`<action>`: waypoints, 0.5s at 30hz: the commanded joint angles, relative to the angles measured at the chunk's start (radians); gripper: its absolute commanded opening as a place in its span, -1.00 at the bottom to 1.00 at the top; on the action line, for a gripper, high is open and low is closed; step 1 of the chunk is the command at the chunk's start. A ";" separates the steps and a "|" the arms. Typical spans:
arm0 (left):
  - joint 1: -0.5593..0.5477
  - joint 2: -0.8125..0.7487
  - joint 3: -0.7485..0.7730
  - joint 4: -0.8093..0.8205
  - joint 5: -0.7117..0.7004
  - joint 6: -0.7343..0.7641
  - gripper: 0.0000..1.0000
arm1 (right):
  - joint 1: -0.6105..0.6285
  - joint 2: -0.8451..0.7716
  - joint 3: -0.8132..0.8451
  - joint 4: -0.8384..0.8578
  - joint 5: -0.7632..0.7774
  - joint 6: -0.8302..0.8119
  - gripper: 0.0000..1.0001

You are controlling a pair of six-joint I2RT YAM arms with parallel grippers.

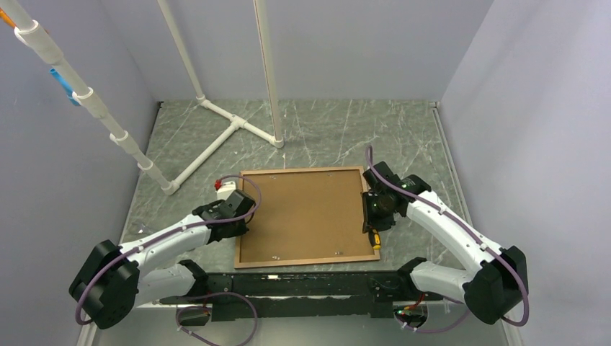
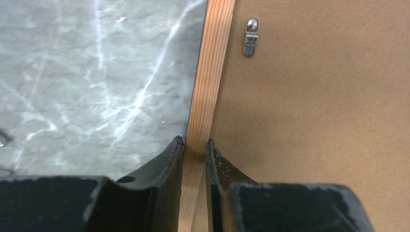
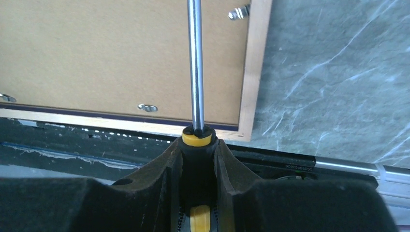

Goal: Take the photo out of the frame

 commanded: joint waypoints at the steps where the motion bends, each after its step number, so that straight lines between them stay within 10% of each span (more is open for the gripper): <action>1: 0.024 -0.048 -0.005 -0.149 -0.098 -0.042 -0.85 | 0.014 -0.004 -0.036 -0.012 -0.066 0.031 -1.00; 15: 0.027 -0.040 -0.019 -0.128 -0.107 -0.048 -1.00 | 0.145 -0.007 -0.150 -0.081 -0.091 0.159 -1.00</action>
